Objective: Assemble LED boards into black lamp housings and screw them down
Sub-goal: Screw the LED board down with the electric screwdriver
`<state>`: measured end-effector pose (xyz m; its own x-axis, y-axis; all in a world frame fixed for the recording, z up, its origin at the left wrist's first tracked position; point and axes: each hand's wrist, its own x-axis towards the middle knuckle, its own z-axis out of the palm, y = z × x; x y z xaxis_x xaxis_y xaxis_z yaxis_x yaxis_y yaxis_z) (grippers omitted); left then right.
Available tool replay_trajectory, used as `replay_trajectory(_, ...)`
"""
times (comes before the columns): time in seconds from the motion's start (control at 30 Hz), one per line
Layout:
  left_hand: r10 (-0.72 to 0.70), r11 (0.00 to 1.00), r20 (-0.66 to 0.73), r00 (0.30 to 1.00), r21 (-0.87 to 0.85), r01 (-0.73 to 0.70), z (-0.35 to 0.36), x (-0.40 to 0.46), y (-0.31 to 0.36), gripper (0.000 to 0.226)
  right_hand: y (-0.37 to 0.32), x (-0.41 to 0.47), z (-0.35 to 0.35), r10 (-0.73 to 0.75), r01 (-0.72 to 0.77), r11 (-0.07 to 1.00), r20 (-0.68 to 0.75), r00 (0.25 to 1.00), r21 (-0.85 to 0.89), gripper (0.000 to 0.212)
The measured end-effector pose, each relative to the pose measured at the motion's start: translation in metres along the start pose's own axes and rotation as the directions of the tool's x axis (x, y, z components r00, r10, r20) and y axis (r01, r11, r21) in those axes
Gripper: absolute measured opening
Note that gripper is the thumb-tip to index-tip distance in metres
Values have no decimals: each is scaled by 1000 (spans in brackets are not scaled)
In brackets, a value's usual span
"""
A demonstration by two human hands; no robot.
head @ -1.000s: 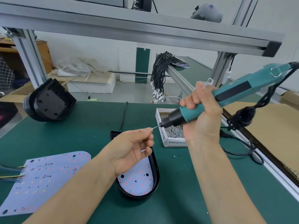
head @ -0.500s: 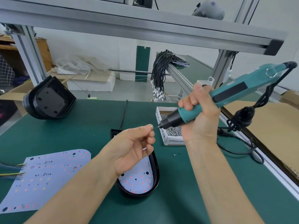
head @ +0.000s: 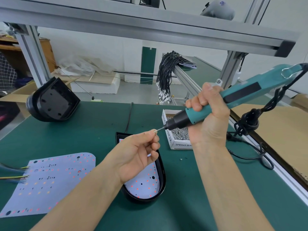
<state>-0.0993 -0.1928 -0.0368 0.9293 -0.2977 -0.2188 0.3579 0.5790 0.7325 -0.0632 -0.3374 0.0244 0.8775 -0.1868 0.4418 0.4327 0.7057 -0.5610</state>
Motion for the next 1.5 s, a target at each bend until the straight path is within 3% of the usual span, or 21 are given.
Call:
replay_trajectory(0.3,19,1000,-24,1000,-9,-19,-1,-2,-3,4,4,-2,1,9,-9,1000,8,1000,-1,35)
replay_trajectory(0.5,-23,992,-49,999,-128,16,3,-6,0,4,3,-2,3,7,-6,1000,-28,1000,20,31)
replay_trajectory(0.63,173,984,-157,972,59,-166,1,-9,-2,6,0,-2,1,21,-21,1000,-33,999,-7,31)
replay_trajectory(0.77,470,870,-220,855,277,-407,-1,-14,-2,15,2,-7,-2,52,-51,998,-52,997,24,31)
replay_trajectory(0.87,541,828,-223,811,307,-469,0,-16,-3,17,2,-8,-2,54,-51,998,-63,997,45,30)
replay_trajectory(1.5,465,880,-209,860,212,-424,3,-19,-2,26,0,-8,6,34,-33,998,-24,999,45,31)
